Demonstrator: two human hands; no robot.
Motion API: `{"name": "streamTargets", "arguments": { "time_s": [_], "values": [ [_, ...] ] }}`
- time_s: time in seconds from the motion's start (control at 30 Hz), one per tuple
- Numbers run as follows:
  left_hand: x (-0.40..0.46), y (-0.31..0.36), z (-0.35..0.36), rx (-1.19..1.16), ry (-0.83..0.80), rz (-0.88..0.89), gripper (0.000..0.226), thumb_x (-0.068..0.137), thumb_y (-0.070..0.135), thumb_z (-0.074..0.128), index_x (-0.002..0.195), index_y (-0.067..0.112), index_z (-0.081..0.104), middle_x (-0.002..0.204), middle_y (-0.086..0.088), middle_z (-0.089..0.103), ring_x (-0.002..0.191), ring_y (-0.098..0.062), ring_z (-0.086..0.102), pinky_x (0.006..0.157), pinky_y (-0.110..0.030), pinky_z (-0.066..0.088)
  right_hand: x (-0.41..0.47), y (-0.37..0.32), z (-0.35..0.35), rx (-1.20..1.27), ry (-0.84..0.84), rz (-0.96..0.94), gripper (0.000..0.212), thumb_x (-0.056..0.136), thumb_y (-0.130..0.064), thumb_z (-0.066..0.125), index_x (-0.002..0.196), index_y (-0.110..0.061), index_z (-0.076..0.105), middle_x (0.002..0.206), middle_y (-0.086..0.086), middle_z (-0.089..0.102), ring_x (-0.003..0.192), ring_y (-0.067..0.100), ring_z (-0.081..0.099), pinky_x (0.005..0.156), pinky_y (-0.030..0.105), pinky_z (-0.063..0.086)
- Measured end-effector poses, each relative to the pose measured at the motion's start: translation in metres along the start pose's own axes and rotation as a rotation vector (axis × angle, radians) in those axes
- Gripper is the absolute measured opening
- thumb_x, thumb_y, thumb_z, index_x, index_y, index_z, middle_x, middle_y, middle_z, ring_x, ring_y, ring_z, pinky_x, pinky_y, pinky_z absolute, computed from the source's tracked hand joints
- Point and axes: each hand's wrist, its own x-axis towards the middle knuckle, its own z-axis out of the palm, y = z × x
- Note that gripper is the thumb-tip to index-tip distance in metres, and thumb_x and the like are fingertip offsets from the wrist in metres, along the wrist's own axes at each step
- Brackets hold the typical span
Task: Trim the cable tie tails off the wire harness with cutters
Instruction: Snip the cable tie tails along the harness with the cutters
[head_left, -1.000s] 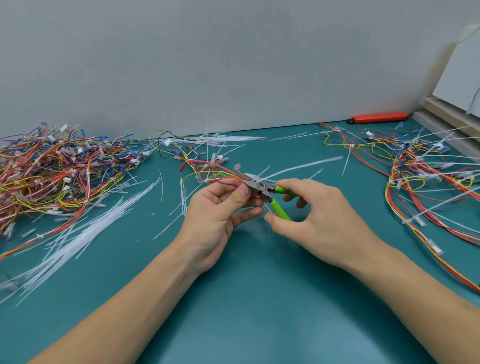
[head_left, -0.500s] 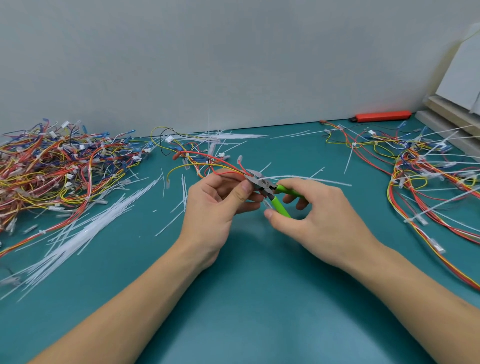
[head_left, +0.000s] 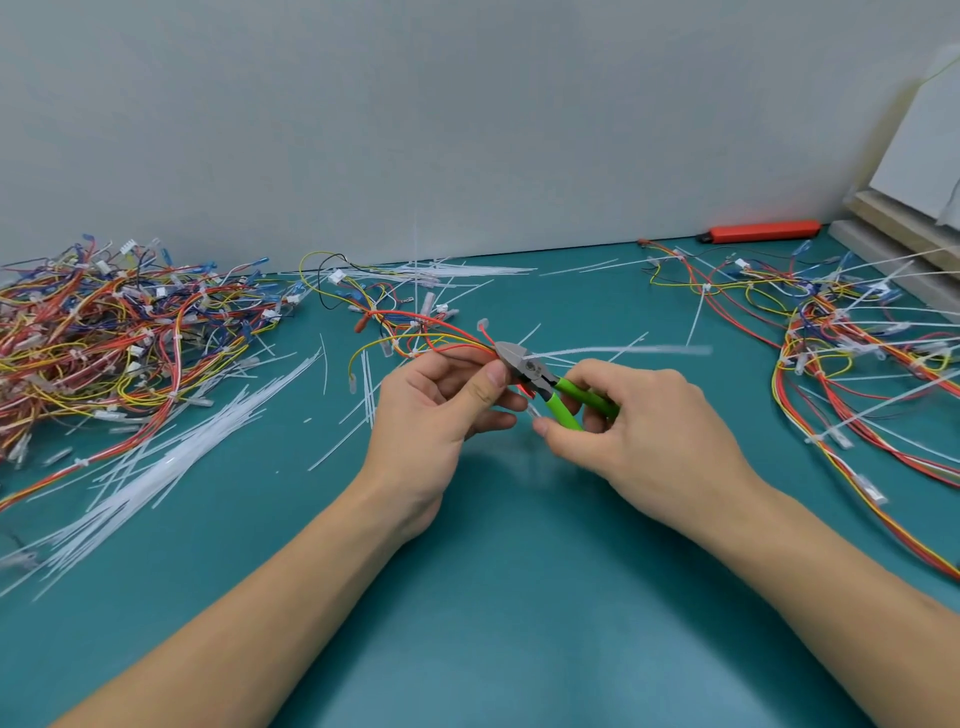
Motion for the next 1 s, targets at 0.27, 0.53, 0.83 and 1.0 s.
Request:
{"name": "streamTargets", "arguments": {
  "time_s": [0.27, 0.53, 0.83, 1.0],
  "values": [
    [0.0002, 0.0016, -0.0015, -0.039, -0.031, -0.061, 0.004, 0.087, 0.018, 0.072, 0.089, 0.018, 0.075, 0.098, -0.016, 0.074, 0.078, -0.026, 0.071, 0.068, -0.031, 0.057, 0.0006, 0.0003, 0.0015, 0.017, -0.004, -0.025, 0.028, 0.081, -0.060, 0.071, 0.098, -0.041, 0.058, 0.088, -0.018, 0.060, 0.085, -0.003, 0.055, 0.069, 0.028, 0.047],
    [0.0011, 0.0024, -0.0026, -0.053, -0.030, -0.102, 0.003, 0.087, 0.018, 0.071, 0.089, 0.017, 0.073, 0.100, -0.017, 0.074, 0.080, -0.027, 0.071, 0.067, -0.031, 0.057, 0.0013, 0.0022, 0.0030, 0.040, -0.015, -0.042, 0.028, 0.082, -0.059, 0.070, 0.100, -0.040, 0.059, 0.090, -0.018, 0.061, 0.088, -0.003, 0.056, 0.070, 0.026, 0.046],
    [0.0009, 0.0032, -0.0036, -0.039, -0.042, -0.102, 0.006, 0.085, 0.022, 0.075, 0.090, 0.018, 0.075, 0.099, -0.015, 0.075, 0.079, -0.023, 0.070, 0.067, -0.030, 0.057, 0.0007, 0.0004, 0.0021, 0.052, -0.016, -0.026, 0.029, 0.082, -0.059, 0.071, 0.084, -0.034, 0.056, 0.074, -0.015, 0.059, 0.066, 0.010, 0.054, 0.055, 0.031, 0.042],
    [0.0006, 0.0030, -0.0036, -0.034, -0.046, -0.105, 0.007, 0.084, 0.022, 0.075, 0.090, 0.019, 0.074, 0.100, -0.015, 0.074, 0.072, -0.020, 0.066, 0.068, -0.032, 0.057, -0.0010, -0.0009, 0.0017, 0.013, -0.010, -0.022, 0.027, 0.082, -0.060, 0.070, 0.082, -0.039, 0.053, 0.078, -0.018, 0.060, 0.068, 0.008, 0.055, 0.054, 0.029, 0.039]
  ]
}}
